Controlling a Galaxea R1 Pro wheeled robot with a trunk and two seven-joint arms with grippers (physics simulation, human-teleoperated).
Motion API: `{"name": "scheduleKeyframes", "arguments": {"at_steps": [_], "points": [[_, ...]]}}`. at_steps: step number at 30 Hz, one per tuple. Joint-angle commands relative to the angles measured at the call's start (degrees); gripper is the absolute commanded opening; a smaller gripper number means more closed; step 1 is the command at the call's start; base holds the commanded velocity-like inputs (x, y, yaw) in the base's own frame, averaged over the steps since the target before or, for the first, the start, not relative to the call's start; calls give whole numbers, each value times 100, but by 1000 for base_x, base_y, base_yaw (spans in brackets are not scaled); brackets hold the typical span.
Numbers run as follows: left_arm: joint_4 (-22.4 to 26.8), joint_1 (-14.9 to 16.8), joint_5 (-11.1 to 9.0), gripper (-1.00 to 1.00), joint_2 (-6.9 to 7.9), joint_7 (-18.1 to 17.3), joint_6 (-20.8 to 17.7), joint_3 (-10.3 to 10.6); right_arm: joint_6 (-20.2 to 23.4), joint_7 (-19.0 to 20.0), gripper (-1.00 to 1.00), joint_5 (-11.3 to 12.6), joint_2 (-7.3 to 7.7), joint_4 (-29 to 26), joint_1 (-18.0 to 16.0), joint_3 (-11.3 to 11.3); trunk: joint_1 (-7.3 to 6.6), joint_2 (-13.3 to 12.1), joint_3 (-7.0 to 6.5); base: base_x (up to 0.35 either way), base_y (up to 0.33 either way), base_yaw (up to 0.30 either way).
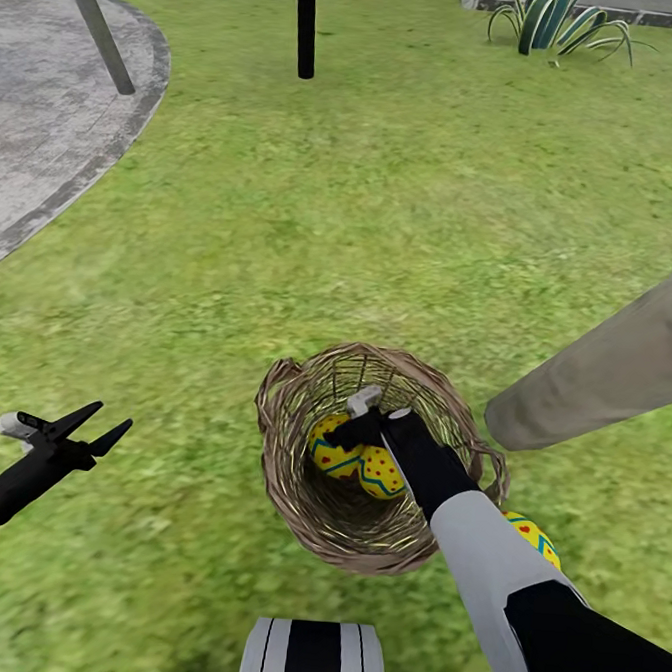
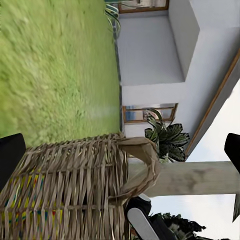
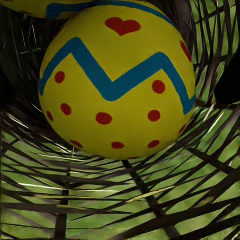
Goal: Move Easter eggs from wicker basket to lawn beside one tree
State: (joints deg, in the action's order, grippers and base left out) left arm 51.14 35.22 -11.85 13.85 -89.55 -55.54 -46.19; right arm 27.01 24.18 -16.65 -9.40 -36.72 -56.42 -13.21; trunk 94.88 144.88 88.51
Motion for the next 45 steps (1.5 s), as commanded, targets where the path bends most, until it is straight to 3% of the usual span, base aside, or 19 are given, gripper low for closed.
{"name": "scheduleKeyframes", "arguments": {"at_steps": [1,29,45], "points": [[-3,2,11,100,-7,-28,-58,-4,-14,36,100,-59,-2,-8,-1,3,-1,1,3,0,0,0],[-4,2,16,100,-14,-19,-54,-4,124,-17,100,-40,-1,35,-1,3,20,12,181,0,0,0],[1,2,9,100,-9,-26,-54,-19,128,-10,100,-48,-1,-1,-1,11,45,25,402,0,0,0]]}}
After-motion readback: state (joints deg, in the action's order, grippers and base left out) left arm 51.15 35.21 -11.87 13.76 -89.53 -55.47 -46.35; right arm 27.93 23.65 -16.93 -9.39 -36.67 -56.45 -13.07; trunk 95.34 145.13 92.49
